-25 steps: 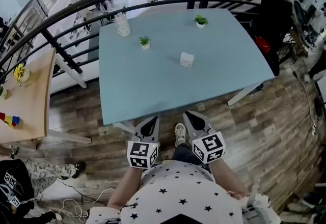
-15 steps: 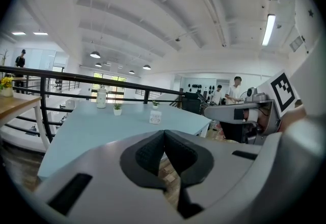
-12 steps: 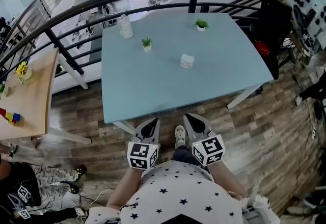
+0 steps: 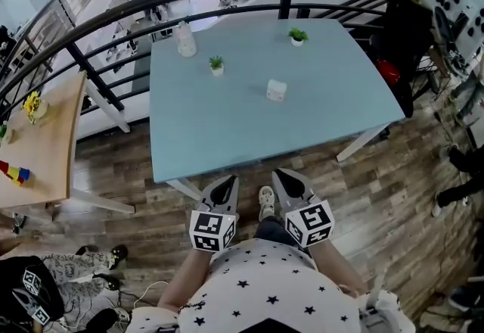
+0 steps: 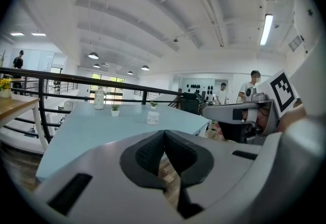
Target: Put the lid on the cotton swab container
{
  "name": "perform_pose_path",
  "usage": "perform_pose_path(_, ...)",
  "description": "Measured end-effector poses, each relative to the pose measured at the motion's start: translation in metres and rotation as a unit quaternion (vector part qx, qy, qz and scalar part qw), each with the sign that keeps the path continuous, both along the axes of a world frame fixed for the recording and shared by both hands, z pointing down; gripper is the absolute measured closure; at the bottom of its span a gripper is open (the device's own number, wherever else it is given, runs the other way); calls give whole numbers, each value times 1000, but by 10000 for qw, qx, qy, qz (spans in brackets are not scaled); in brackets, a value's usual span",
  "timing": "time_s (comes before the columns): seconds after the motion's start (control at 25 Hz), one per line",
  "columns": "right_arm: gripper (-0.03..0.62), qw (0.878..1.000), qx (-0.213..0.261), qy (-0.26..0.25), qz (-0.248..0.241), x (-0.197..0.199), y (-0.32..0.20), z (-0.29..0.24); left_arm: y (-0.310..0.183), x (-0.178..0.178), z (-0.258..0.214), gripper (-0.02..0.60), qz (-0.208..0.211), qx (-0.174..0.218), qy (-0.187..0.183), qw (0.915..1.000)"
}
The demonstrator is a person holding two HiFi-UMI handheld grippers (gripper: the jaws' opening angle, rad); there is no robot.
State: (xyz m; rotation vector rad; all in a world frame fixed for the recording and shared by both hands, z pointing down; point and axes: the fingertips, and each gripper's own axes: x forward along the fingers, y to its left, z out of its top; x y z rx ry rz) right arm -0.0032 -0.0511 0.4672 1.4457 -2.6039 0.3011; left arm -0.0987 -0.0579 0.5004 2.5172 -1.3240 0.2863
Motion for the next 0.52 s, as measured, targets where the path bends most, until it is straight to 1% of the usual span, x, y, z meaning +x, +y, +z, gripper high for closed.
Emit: perform_pose_path(0.52,588,10000,48,-24,-13,0,1,1,0,2,1,578,50,28,-23,10000)
